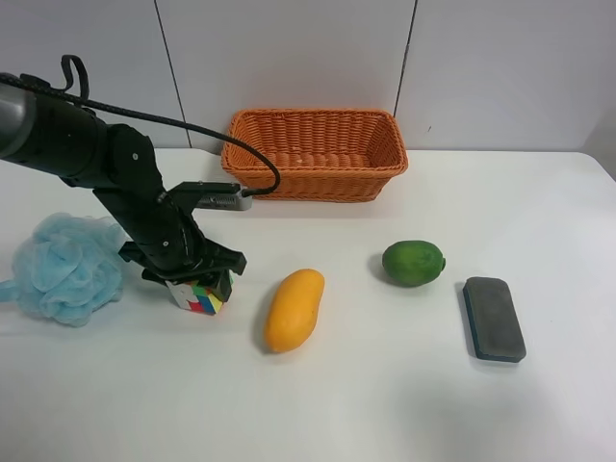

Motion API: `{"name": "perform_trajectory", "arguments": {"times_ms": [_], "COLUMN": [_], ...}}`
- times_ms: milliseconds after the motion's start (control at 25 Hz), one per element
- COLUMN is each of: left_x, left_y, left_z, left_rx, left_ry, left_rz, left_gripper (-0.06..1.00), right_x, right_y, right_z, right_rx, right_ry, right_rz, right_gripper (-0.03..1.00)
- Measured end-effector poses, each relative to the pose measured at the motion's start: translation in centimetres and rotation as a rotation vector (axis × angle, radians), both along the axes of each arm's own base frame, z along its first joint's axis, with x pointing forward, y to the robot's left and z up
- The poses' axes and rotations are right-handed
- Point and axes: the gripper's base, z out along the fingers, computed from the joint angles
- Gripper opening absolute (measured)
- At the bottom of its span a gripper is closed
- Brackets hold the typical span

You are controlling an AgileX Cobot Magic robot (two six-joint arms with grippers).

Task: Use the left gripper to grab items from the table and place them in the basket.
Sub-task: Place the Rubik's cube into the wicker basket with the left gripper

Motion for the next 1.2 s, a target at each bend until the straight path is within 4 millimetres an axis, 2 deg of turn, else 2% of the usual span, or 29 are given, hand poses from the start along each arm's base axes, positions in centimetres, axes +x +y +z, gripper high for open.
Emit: {"name": "perform_trajectory", "arguments": {"times_ms": [120,400,520,600,680,840,960,1040,1200], "left_x": [1.2,6.0,8.0,9.4,10.9,14.0,15.8,16.8,17.7], "left_y": [-0.5,-1.8,-2.6,-3.2,-4.2,-7.2,-9.4,-10.5,-11.6], "left_z": [4.0,16.0,19.4,20.4,20.6,18.5,16.0,13.7,8.8], "left_rx": [-0.016,-0.019,-0.019,-0.021,-0.03,-0.039,-0.051,-0.063,-0.071], "left_ry": [-0.093,-0.45,-0.584,-0.648,-0.702,-0.789,-0.844,-0.851,-0.778], "left_rz": [-0.042,-0.137,-0.168,-0.187,-0.205,-0.265,-0.302,-0.309,-0.309], "left_gripper": [0.57,0.57,0.57,0.57,0.57,0.57,0.57,0.57,0.57], "right_x": [0.0,0.0,0.0,0.0,0.0,0.0,0.0,0.0,0.0], "right_y": [0.0,0.0,0.0,0.0,0.0,0.0,0.0,0.0,0.0], "right_z": [0.0,0.0,0.0,0.0,0.0,0.0,0.0,0.0,0.0], "right_rx": [0.0,0.0,0.0,0.0,0.0,0.0,0.0,0.0,0.0], "right_ry": [0.0,0.0,0.0,0.0,0.0,0.0,0.0,0.0,0.0], "right_rz": [0.0,0.0,0.0,0.0,0.0,0.0,0.0,0.0,0.0], "right_gripper": [0.99,0.99,0.99,0.99,0.99,0.99,0.99,0.99,0.99]}}
